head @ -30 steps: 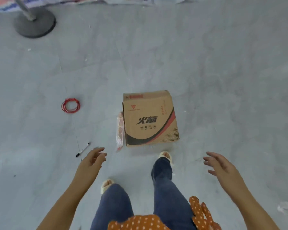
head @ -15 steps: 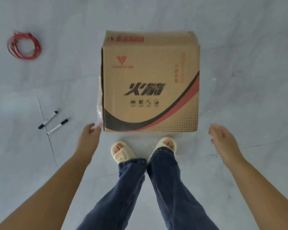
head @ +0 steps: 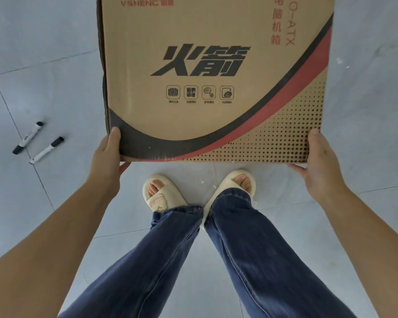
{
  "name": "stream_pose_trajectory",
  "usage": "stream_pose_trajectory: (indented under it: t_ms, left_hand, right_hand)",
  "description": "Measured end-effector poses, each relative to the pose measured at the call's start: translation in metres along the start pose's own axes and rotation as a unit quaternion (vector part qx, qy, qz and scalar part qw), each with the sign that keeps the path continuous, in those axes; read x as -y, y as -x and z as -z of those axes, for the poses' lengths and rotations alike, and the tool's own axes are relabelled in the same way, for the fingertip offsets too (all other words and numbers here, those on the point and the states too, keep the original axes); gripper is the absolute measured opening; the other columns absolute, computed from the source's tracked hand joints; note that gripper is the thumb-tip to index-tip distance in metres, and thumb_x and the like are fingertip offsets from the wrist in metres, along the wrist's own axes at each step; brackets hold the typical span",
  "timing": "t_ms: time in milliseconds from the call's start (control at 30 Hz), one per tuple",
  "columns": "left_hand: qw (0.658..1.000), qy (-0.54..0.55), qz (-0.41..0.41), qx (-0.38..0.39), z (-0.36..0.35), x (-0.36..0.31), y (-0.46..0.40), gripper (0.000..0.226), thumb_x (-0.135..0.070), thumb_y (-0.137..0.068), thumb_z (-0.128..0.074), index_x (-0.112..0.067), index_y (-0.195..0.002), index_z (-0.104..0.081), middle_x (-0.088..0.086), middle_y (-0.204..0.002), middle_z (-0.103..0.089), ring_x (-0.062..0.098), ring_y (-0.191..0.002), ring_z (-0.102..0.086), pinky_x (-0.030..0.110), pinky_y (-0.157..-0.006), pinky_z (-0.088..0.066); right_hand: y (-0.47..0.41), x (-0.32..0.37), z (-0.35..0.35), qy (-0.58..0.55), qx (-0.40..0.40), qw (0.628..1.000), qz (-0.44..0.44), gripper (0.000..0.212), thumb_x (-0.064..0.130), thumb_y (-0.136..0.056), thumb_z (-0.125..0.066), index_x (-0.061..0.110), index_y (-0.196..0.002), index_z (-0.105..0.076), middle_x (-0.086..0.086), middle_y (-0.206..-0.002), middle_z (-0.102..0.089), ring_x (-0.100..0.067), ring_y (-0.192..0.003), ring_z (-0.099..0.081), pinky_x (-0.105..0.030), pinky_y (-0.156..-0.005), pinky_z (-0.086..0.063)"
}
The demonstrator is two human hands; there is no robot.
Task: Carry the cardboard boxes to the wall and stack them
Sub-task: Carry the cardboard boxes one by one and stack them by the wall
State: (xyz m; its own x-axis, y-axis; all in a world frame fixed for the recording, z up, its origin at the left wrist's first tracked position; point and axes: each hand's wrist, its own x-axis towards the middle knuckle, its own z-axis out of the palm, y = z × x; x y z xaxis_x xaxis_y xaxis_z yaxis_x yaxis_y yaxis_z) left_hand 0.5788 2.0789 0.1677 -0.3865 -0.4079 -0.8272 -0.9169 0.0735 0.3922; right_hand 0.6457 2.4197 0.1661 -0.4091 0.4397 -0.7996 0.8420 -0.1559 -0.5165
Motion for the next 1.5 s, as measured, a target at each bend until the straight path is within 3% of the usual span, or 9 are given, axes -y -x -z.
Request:
stream_pose_trajectory:
  t_ms: [167, 300, 467, 567, 800, 967, 1100, 1233, 1500]
  left_hand:
    - [0.995, 0.097, -0.002, -0.006, 0.035, -0.061, 0.060, 0.026, -0.045, -0.096, -0.046, -0.029, -0.117, -0.050, -0.009, -0.124, -0.054, 0.014, -0.113, -0.050, 0.053, -0.095, -0.046]
    - [0.990, 0.141, -0.010, -0.014, 0.071, -0.119, 0.119, 0.031, -0.051, -0.094, -0.045, -0.031, -0.117, -0.052, -0.012, -0.109, -0.057, 0.015, -0.104, -0.054, 0.054, -0.086, -0.049]
    - [0.986, 0.163, -0.026, -0.023, 0.127, -0.170, 0.197, 0.038, -0.051, -0.094, -0.047, -0.026, -0.123, -0.050, -0.006, -0.114, -0.055, 0.019, -0.104, -0.052, 0.052, -0.086, -0.049]
    - [0.982, 0.180, -0.051, -0.018, 0.167, -0.194, 0.248, 0.031, -0.048, -0.095, -0.046, -0.026, -0.117, -0.050, -0.007, -0.104, -0.056, 0.014, -0.093, -0.054, 0.049, -0.085, -0.048]
    - [0.973, 0.210, -0.088, -0.031, 0.239, -0.221, 0.355, 0.030, -0.047, -0.095, -0.047, -0.026, -0.116, -0.050, -0.004, -0.111, -0.052, 0.022, -0.105, -0.048, 0.053, -0.087, -0.048]
    - [0.960, 0.255, -0.094, -0.061, 0.269, -0.202, 0.424, 0.034, -0.048, -0.094, -0.048, -0.024, -0.117, -0.052, -0.002, -0.114, -0.052, 0.025, -0.105, -0.050, 0.053, -0.089, -0.047]
    - [0.937, 0.319, -0.094, -0.110, 0.273, -0.166, 0.475, 0.031, -0.044, -0.096, -0.047, -0.021, -0.116, -0.049, -0.007, -0.094, -0.053, 0.015, -0.083, -0.052, 0.045, -0.082, -0.045]
    - [0.915, 0.377, -0.047, -0.138, 0.271, -0.122, 0.508, 0.034, -0.046, -0.095, -0.047, -0.022, -0.120, -0.047, -0.001, -0.118, -0.048, 0.026, -0.106, -0.047, 0.058, -0.092, -0.044]
    - [0.850, 0.478, 0.002, -0.222, 0.308, -0.028, 0.552, 0.033, -0.047, -0.094, -0.049, -0.023, -0.116, -0.051, 0.003, -0.115, -0.050, 0.027, -0.105, -0.048, 0.055, -0.091, -0.047]
  right_hand:
    - [0.054, 0.089, 0.014, -0.039, 0.009, 0.999, 0.023, 0.033, 0.036, -0.099, -0.040, 0.033, -0.128, -0.055, 0.011, -0.113, -0.067, -0.012, -0.107, -0.062, -0.049, -0.078, -0.056]
    - [0.106, 0.164, 0.025, -0.013, 0.048, 0.999, 0.011, 0.031, 0.037, -0.098, -0.039, 0.041, -0.125, -0.056, 0.013, -0.119, -0.063, -0.012, -0.110, -0.058, -0.062, -0.082, -0.051]
    - [0.195, 0.231, 0.035, -0.020, 0.058, 0.998, 0.011, 0.033, 0.036, -0.100, -0.039, 0.040, -0.130, -0.051, 0.011, -0.122, -0.060, -0.009, -0.106, -0.057, -0.061, -0.082, -0.051]
    - [0.252, 0.264, 0.044, -0.027, 0.064, 0.997, 0.029, 0.031, 0.035, -0.101, -0.039, 0.039, -0.130, -0.049, 0.013, -0.120, -0.059, -0.007, -0.104, -0.055, -0.065, -0.088, -0.047]
    - [0.358, 0.318, 0.065, -0.010, 0.103, 0.991, 0.082, 0.030, 0.036, -0.100, -0.040, 0.042, -0.127, -0.051, 0.014, -0.118, -0.058, -0.008, -0.105, -0.054, -0.062, -0.086, -0.050]
    - [0.407, 0.345, 0.080, 0.038, 0.149, 0.981, 0.116, 0.021, 0.035, -0.101, -0.038, 0.043, -0.112, -0.054, 0.017, -0.107, -0.057, -0.005, -0.095, -0.052, -0.057, -0.080, -0.052]
    - [0.431, 0.356, 0.094, 0.077, 0.187, 0.969, 0.139, 0.021, 0.035, -0.100, -0.040, 0.043, -0.113, -0.055, 0.017, -0.105, -0.057, -0.015, -0.103, -0.051, -0.064, -0.085, -0.048]
    - [0.448, 0.360, 0.097, 0.134, 0.209, 0.954, 0.169, 0.026, 0.034, -0.099, -0.039, 0.040, -0.119, -0.054, 0.010, -0.110, -0.057, -0.023, -0.113, -0.048, -0.059, -0.075, -0.052]
    - [0.505, 0.339, 0.044, 0.238, 0.291, 0.902, 0.214, 0.029, 0.032, -0.096, -0.037, 0.037, -0.114, -0.058, 0.003, -0.111, -0.063, -0.024, -0.102, -0.058, -0.060, -0.074, -0.053]
